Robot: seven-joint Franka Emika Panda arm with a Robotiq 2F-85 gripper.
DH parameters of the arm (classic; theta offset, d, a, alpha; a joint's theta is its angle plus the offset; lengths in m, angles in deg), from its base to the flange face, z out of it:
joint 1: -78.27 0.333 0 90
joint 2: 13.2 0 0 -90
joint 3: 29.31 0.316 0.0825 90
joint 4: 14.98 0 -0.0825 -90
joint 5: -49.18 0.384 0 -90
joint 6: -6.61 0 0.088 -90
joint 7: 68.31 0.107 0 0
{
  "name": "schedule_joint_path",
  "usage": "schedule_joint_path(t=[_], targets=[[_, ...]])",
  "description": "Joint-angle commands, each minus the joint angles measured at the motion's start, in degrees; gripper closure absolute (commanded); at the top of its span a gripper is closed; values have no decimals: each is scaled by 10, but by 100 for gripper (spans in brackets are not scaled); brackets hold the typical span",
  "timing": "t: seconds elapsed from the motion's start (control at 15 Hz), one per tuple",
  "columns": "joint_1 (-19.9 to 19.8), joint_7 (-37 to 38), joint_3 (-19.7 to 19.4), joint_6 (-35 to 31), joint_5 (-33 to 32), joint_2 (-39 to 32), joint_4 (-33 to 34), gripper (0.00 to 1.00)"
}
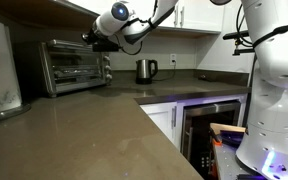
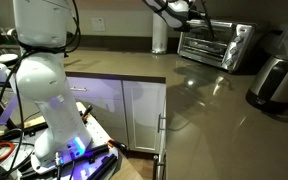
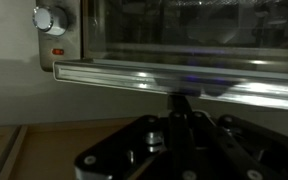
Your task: Open the oven
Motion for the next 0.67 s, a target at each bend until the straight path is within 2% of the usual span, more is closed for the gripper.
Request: schedule_joint_path(t=[0.0,0.33,0.6], targets=[[-4,-87,1,-30,87,8,-29,100],[-1,-206,9,-14,203,30,-65,100],[2,-269,13,-3,266,52,-95,100]])
